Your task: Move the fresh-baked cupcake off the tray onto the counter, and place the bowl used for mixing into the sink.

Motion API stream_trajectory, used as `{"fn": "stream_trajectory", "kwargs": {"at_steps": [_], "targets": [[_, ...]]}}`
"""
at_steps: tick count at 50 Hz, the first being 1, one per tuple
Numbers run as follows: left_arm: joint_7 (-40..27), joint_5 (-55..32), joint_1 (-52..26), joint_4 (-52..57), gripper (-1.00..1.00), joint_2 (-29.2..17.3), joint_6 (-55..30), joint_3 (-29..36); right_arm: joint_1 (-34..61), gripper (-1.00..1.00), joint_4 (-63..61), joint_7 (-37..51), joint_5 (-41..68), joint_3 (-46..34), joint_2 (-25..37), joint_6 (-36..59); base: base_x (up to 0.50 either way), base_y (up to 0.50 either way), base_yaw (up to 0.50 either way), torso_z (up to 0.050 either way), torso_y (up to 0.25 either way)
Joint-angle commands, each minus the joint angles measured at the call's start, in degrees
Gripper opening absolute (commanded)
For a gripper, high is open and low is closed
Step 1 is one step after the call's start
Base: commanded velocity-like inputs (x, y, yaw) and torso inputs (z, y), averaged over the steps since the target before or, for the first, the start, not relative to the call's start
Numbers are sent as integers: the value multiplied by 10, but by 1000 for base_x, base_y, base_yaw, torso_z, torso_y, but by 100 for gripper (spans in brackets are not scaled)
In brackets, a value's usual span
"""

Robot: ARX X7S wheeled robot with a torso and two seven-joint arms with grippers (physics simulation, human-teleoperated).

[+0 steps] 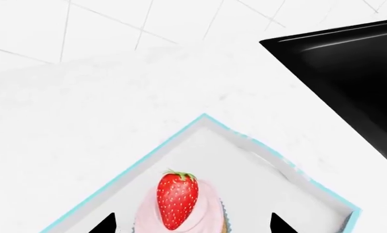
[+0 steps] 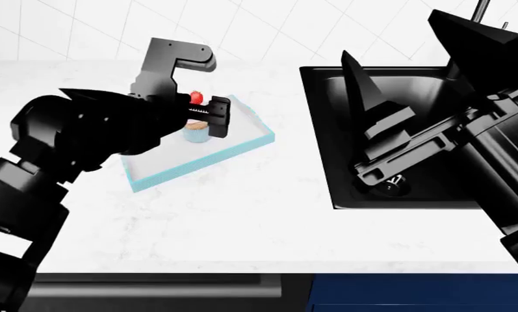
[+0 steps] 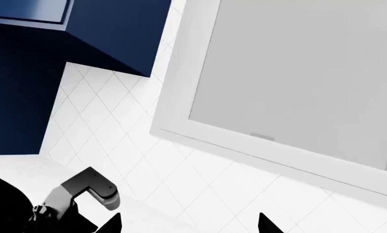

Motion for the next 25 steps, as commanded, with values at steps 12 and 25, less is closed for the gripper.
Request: {"fn": "stream_trajectory", "kwargs": {"at_steps": [12, 25], "targets": [[14, 13, -5, -44, 100, 13, 6, 9, 4, 100, 1, 6, 2, -8, 0, -2, 0, 0, 0, 0, 0], [26, 16, -6, -69, 100, 20, 4, 14, 5, 100, 2, 6, 2, -13, -1, -4, 0, 0, 0, 0, 0]]}}
